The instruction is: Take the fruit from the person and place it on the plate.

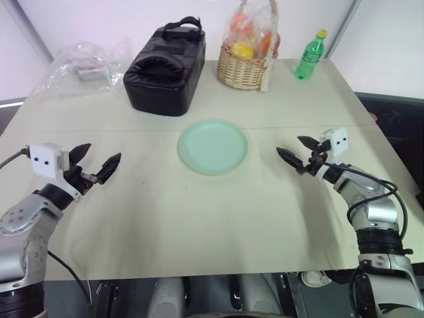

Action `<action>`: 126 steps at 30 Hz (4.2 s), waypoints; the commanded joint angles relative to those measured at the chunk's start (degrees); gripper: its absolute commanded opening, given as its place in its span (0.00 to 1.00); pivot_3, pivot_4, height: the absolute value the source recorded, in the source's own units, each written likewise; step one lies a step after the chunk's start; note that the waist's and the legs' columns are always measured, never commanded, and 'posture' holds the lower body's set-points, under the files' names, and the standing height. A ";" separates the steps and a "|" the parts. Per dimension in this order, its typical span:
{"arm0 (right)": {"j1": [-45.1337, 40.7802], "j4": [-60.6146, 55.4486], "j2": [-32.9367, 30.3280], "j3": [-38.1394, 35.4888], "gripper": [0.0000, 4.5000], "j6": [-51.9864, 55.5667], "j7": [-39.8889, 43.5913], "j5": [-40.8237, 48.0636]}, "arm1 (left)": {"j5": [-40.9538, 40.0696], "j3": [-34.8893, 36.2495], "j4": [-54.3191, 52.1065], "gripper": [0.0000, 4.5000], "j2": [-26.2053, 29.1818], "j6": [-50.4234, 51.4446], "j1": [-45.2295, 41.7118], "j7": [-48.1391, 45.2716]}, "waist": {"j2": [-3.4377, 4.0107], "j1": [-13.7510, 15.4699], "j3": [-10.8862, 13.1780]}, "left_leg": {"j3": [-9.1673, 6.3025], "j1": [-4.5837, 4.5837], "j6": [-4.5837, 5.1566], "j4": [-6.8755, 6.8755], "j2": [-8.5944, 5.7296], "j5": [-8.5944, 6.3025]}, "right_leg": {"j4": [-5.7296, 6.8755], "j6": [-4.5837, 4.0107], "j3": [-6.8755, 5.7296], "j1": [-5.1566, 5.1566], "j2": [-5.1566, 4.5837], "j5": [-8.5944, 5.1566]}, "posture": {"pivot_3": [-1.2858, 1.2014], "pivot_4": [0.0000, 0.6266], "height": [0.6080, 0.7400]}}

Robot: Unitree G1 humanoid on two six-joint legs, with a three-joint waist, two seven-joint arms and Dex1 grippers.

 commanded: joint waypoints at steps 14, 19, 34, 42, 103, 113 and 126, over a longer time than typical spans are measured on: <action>-0.18 -2.82 0.02 -0.01 0.99 -0.26 -0.11 0.23 | 1.02 0.96 -0.75 1.00 -0.02 -1.42 -0.77 0.29 | 0.00 0.00 0.00 | 0.00 0.00 0.00 0.00 0.00 0.00 | 0.00 0.00 0.00 0.00 0.00 0.00 | 0.52 0.24 1.00; -0.24 -2.85 0.11 0.09 0.99 -0.32 -0.16 0.14 | 1.21 0.83 -0.68 1.00 0.01 -1.44 -0.95 0.36 | 0.00 0.00 0.00 | 0.00 0.00 0.00 0.00 0.00 0.00 | 0.00 0.00 0.00 0.00 0.00 0.00 | 0.52 0.24 1.00; -2.14 -28.54 -4.24 -1.08 0.99 27.74 3.76 21.94 | -2.51 1.35 -1.49 1.00 1.67 1.48 -6.91 -0.21 | -0.04 0.35 -0.02 | -0.04 -0.01 0.00 0.04 0.00 0.00 | 0.01 -0.01 -0.02 0.03 -0.03 0.00 | 0.52 0.24 1.00; -2.58 -26.57 -3.15 0.77 0.99 24.88 2.95 18.75 | -2.69 -3.21 -1.31 1.00 5.85 2.81 -20.81 -1.74 | -0.06 0.24 -0.02 | -0.04 -0.02 0.00 0.05 -0.03 0.00 | 0.00 0.01 -0.02 0.04 0.00 0.01 | 0.52 0.24 1.00; 2.82 -27.49 2.43 2.51 1.00 17.36 -4.26 12.77 | 18.38 -29.13 38.17 0.60 -13.86 -9.59 -44.81 -13.79 | -0.07 0.04 -0.02 | -0.10 -0.08 0.01 0.23 0.02 0.01 | 0.03 0.09 -0.01 0.05 0.19 0.04 | 0.52 0.24 1.00; 4.03 -28.34 2.22 1.80 1.00 17.08 -4.94 12.28 | 18.35 -27.88 43.96 0.99 -14.59 -12.25 -47.70 -16.92 | -0.07 0.27 -0.02 | -0.10 -0.09 0.01 0.20 0.03 0.01 | 0.02 0.09 -0.01 0.04 0.19 0.04 | 0.52 0.24 1.00; 1.46 -25.05 1.72 2.16 1.00 16.26 -3.31 11.06 | 6.68 -15.47 23.44 0.99 -12.04 0.09 -39.37 -10.26 | -0.05 -0.05 -0.03 | -0.12 -0.08 0.01 0.20 0.05 0.01 | 0.03 0.09 0.00 0.04 0.19 0.04 | 0.52 0.24 1.00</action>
